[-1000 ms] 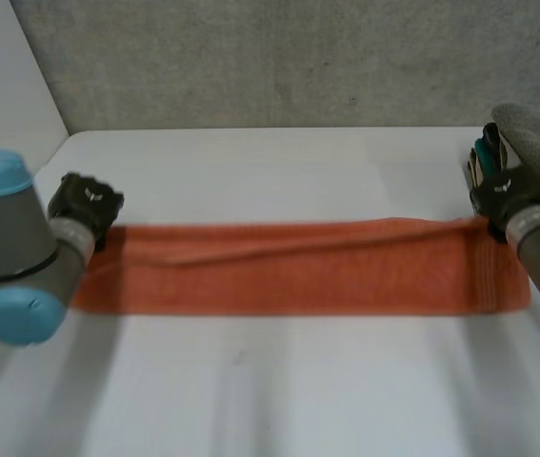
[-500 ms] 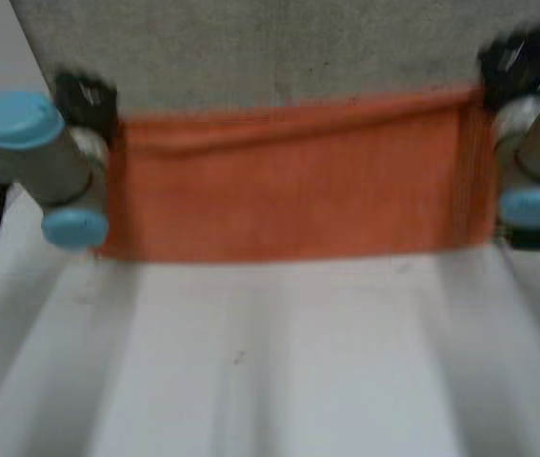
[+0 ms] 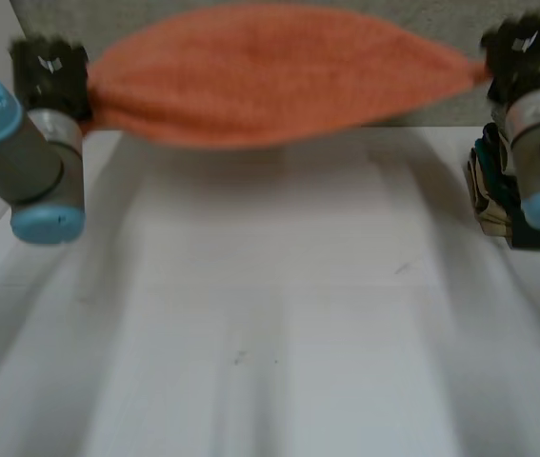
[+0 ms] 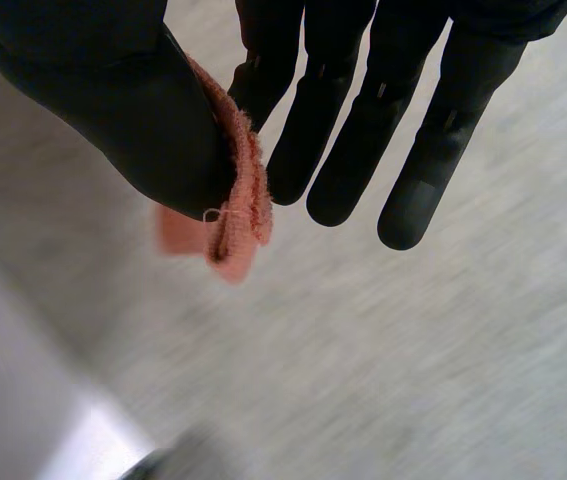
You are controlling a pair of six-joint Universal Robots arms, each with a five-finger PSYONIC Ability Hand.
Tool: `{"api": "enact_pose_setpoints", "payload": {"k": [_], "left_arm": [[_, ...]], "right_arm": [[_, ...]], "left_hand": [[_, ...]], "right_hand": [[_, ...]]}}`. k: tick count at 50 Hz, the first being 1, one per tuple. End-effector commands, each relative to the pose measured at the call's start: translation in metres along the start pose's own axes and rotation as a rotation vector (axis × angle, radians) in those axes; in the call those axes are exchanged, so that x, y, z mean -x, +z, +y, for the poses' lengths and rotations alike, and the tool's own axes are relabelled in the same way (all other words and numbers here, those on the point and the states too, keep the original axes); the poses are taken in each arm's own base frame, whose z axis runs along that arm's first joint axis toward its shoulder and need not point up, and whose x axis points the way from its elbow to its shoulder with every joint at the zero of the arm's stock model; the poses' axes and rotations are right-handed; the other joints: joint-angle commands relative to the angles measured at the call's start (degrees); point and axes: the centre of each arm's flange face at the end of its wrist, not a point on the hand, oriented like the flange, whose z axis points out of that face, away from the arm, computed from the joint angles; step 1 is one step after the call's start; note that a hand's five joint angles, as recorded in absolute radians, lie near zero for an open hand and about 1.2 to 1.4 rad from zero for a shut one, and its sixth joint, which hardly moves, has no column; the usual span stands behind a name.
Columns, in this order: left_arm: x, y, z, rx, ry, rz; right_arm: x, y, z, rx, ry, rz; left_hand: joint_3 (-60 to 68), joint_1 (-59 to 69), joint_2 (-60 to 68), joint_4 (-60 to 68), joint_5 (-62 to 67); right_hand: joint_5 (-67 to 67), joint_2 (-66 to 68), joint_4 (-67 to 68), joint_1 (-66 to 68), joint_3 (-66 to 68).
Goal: Fold the laundry.
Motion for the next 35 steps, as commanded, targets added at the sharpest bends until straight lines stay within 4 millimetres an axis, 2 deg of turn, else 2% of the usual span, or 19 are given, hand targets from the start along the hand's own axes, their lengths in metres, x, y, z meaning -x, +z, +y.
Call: {"api": "enact_pose_setpoints", "payload": {"k": [1,2,6,10,11,12,13,18,21,24,28,29,31,35], "left_arm": [[-0.018,-0.049,0.055,0.272,0.065,0.142],[-0.021,-0.062,0.067,0.341,0.077,0.176],[-0.023,-0.088,0.089,0.477,0.103,0.232],[-0.022,-0.101,0.096,0.530,0.111,0.255],[-0.021,-0.102,0.095,0.530,0.111,0.255],[-0.020,-0.103,0.092,0.527,0.110,0.255],[-0.016,-0.104,0.085,0.518,0.108,0.250],[-0.007,-0.107,0.063,0.464,0.092,0.248],[0.001,-0.111,0.053,0.430,0.074,0.278],[0.011,-0.116,0.053,0.431,0.059,0.301],[0.024,-0.135,0.052,0.433,0.041,0.361],[0.025,-0.145,0.053,0.430,0.045,0.403],[0.026,-0.155,0.055,0.432,0.057,0.443],[0.031,-0.172,0.068,0.456,0.107,0.504]], "right_arm": [[0.035,-0.045,0.054,0.281,0.007,-0.191],[0.042,-0.058,0.064,0.337,0.011,-0.230],[0.055,-0.086,0.084,0.439,0.011,-0.293],[0.063,-0.105,0.096,0.494,0.020,-0.342],[0.065,-0.108,0.098,0.502,0.022,-0.349],[0.065,-0.110,0.099,0.509,0.023,-0.355],[0.064,-0.114,0.103,0.528,0.027,-0.359],[0.048,-0.116,0.096,0.522,0.028,-0.324],[0.039,-0.113,0.095,0.509,0.033,-0.294],[0.035,-0.112,0.096,0.504,0.035,-0.278],[0.032,-0.111,0.099,0.507,0.038,-0.268],[0.032,-0.112,0.100,0.510,0.039,-0.268],[0.032,-0.113,0.100,0.514,0.039,-0.268],[0.034,-0.114,0.100,0.515,0.039,-0.273]], "left_hand": [[11.49,14.11,11.26,11.20,14.45],[11.49,14.11,11.26,11.20,14.45],[11.49,14.11,11.26,11.20,14.45],[11.49,14.11,11.26,11.20,14.45],[7.02,9.64,6.78,6.72,9.98],[-4.35,-1.73,-4.59,-4.65,-1.39],[-24.95,-22.33,-25.18,-25.24,-21.99],[-44.14,-41.52,-44.37,-44.43,-41.18],[-44.84,-42.22,-45.07,-45.13,-41.88],[-44.00,-41.38,-44.24,-44.30,-41.04],[-38.47,-35.85,-38.70,-38.76,-35.51],[-30.45,-27.83,-30.69,-30.75,-27.49],[-23.84,-21.22,-24.07,-24.13,-20.88],[-21.28,-18.67,-21.52,-21.58,-18.32]], "right_hand": [[14.26,12.28,11.21,14.38,11.61],[14.26,12.28,11.21,14.38,11.61],[14.26,12.28,11.21,14.38,11.61],[14.26,12.28,11.21,14.38,11.61],[14.26,12.28,11.21,14.38,11.61],[14.26,12.28,11.21,14.38,11.61],[14.26,12.28,11.21,14.38,11.61],[14.26,12.28,11.21,14.38,11.61],[14.26,12.28,11.21,14.38,11.61],[14.26,12.28,11.21,14.38,11.61],[14.26,12.28,11.21,14.38,11.61],[14.26,12.28,11.21,14.38,11.61],[14.26,12.28,11.21,14.38,11.61],[14.26,12.28,11.21,14.38,11.61]]}}
